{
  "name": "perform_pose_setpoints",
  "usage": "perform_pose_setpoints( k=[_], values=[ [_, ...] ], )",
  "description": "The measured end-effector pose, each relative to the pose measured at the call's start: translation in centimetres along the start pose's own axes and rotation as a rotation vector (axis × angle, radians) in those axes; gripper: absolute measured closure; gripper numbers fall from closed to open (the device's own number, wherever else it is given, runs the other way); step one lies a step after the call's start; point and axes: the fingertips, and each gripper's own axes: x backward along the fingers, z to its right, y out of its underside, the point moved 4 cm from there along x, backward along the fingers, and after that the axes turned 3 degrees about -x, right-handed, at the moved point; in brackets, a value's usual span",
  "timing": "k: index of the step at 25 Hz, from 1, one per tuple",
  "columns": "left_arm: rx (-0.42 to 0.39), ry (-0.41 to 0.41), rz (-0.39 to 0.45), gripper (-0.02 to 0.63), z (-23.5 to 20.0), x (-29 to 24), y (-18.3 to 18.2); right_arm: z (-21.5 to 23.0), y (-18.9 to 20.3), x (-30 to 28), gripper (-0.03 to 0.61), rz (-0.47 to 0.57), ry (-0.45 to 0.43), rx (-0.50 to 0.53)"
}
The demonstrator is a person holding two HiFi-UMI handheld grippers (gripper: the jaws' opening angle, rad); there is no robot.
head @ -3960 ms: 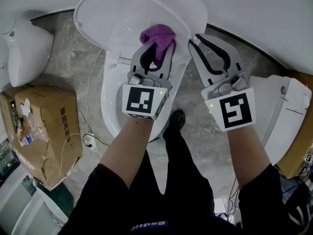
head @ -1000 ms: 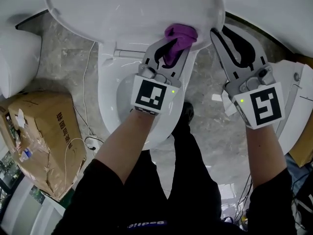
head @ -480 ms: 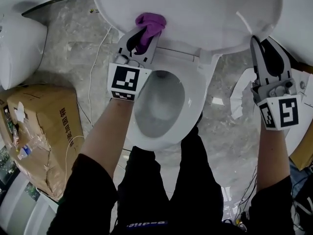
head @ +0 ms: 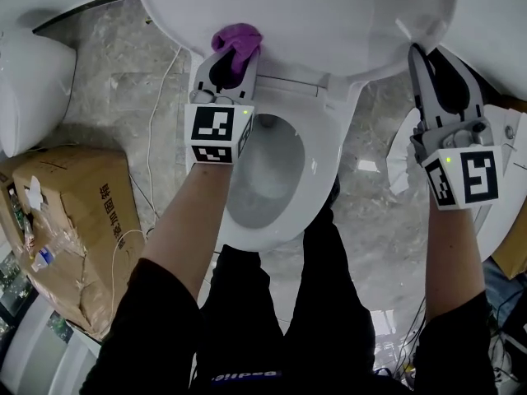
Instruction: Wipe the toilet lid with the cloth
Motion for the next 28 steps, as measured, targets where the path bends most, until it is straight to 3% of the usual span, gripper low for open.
perform_pose_setpoints(
  k=[8,14,20,28],
  values=[
    [0.016,0.148,-0.026,0.529,10.3,-3.6,-1.4,-0.4,-0.4,-0.2,0.537,-0.011,-0.043,-0.049],
    [0.014,0.247,-0.046,0.529,15.4,-4.3,-3.7,-0.2,-0.3,-0.2,0.537,-0.039,-0.085,-0.078],
    [0.049,0.217,-0.001,0.529,14.5,-0.1,-7.1,0.0,-0.1,-0.3,0.537,-0.055,-0.084,-0.049],
    [0.177,0.098,0.058,0.529,11.3,11.8,-11.4,-1.2,-0.3,0.3,0.537,-0.080,-0.080,0.023]
  ],
)
